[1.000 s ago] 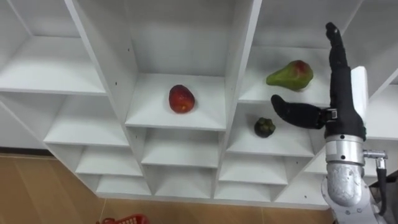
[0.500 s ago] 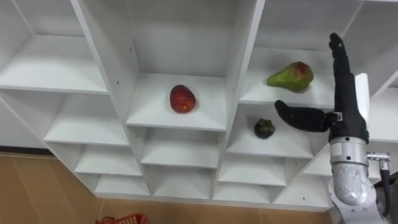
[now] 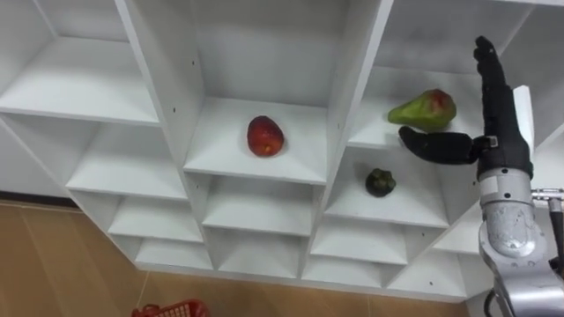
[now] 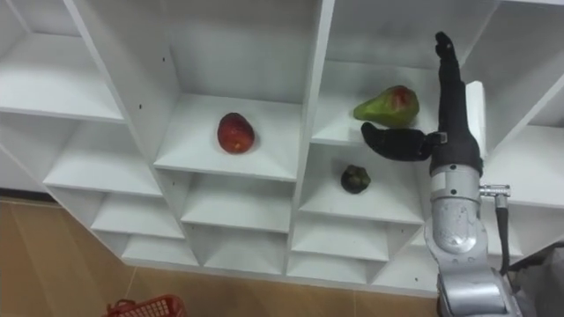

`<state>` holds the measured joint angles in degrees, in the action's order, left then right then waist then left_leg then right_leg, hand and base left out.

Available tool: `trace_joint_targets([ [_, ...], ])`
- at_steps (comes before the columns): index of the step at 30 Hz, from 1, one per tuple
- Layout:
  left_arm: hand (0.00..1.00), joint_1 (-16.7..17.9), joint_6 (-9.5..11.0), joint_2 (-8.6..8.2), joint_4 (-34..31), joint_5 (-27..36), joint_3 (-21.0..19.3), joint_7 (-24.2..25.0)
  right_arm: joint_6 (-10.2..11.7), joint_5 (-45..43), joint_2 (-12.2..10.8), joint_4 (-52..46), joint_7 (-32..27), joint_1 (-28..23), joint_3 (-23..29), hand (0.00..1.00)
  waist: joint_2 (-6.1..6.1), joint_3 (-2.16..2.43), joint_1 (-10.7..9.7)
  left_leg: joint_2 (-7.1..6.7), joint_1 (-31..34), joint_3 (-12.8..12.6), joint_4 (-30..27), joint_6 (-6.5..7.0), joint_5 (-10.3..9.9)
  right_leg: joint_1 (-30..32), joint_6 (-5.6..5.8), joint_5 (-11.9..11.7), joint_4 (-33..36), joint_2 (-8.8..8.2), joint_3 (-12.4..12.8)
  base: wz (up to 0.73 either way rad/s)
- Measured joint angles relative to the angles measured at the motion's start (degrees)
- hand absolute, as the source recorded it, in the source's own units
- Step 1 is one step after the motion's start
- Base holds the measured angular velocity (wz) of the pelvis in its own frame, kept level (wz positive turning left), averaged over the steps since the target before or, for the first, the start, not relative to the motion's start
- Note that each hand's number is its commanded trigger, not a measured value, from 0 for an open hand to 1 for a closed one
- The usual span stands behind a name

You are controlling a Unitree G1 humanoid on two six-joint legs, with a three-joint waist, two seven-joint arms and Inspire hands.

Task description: Collect fruits from the closet

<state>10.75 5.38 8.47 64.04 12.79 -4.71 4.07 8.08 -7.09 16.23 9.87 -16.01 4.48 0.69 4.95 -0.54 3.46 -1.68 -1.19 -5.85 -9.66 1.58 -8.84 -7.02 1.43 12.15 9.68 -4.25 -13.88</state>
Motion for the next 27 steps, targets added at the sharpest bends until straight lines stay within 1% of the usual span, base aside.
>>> trace_joint_targets([
  [4,1.0,0.0,0.0,0.01,0.0,0.0,0.4,-0.2,-0.2,0.0,0.0,2.9,0.4,1.4,0.0,0.0,-0.09,0.02,0.0,0.04,0.0,0.0,-0.1,0.0,0.0,0.0,0.0,0.0,0.0,-0.01,-0.3,0.0],
  [15,1.0,0.1,0.0,0.11,-0.8,0.0,0.4,-0.2,-0.2,-0.1,0.1,2.9,0.8,2.3,0.6,0.0,-0.19,0.11,-0.3,0.0,0.6,0.4,-0.8,0.01,0.0,-0.3,0.0,0.0,0.0,-0.04,-0.6,0.01],
  [19,1.0,0.0,0.0,0.11,-0.9,0.0,0.5,-0.2,-0.2,0.0,1.6,3.0,2.5,2.3,0.5,0.0,-0.22,0.13,-0.2,-0.03,0.6,0.6,-1.0,0.02,0.0,-0.6,0.0,0.0,0.0,-0.04,-0.7,0.02],
  [27,1.0,0.0,-0.2,0.17,-0.9,-0.1,0.5,-0.2,-0.8,-0.3,2.0,5.2,3.9,2.3,0.5,0.0,-0.17,0.12,-0.3,-0.06,0.4,0.7,-1.1,0.05,0.1,-0.8,-0.01,0.0,0.0,-0.02,-0.7,0.0],
])
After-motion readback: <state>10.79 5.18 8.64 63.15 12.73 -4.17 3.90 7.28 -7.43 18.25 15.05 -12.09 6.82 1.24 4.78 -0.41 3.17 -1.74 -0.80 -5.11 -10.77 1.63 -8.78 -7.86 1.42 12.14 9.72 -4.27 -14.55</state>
